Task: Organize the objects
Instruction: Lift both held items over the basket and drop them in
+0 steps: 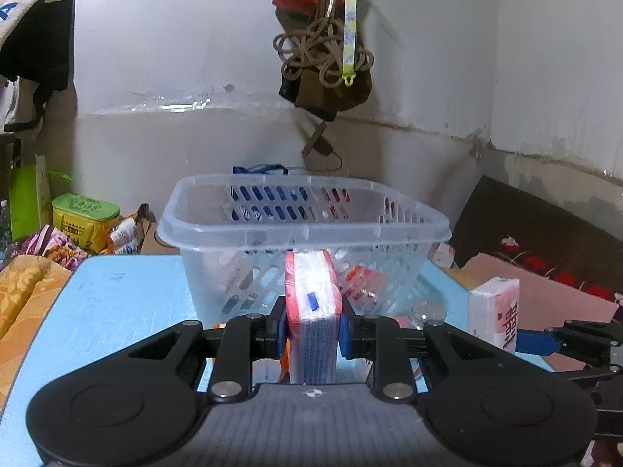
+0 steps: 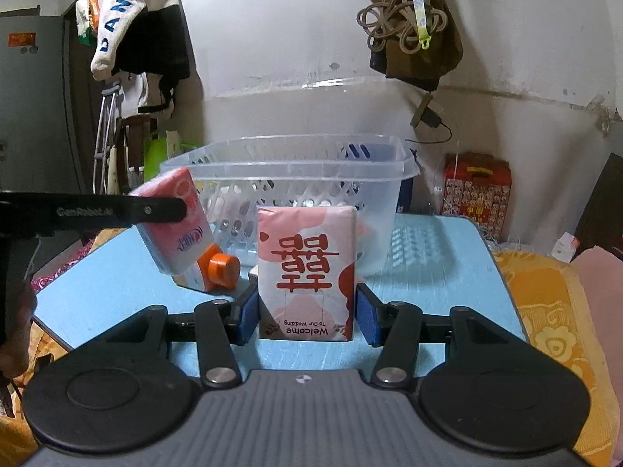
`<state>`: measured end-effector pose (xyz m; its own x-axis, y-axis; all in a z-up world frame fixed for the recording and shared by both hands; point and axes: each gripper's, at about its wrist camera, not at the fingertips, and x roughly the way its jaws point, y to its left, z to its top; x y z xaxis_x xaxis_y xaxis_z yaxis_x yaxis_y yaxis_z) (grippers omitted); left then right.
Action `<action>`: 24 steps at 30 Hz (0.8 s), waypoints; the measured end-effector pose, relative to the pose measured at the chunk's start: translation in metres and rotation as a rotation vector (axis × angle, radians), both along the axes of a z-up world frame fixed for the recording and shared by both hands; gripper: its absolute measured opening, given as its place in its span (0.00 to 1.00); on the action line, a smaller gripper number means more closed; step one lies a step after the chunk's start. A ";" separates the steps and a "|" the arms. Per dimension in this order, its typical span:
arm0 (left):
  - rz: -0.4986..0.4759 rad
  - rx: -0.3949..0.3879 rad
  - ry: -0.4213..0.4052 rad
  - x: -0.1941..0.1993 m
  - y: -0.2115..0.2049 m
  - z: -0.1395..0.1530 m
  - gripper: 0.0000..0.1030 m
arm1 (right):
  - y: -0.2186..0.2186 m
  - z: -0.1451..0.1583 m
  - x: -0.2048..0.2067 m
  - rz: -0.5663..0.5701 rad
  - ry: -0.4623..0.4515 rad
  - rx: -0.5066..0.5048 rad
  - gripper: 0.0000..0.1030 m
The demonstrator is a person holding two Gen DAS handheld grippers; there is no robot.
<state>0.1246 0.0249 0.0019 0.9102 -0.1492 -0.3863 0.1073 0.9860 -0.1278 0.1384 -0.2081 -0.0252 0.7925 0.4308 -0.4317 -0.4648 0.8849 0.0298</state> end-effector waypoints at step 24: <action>-0.073 -0.046 -0.135 -0.029 0.003 0.030 0.28 | -0.012 0.041 0.011 0.038 -0.072 0.118 0.53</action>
<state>0.0953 0.0275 0.0317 0.9394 -0.2313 -0.2530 0.1975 0.9685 -0.1519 0.1495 -0.2199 0.0160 0.8013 0.5059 -0.3193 -0.5030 0.8587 0.0982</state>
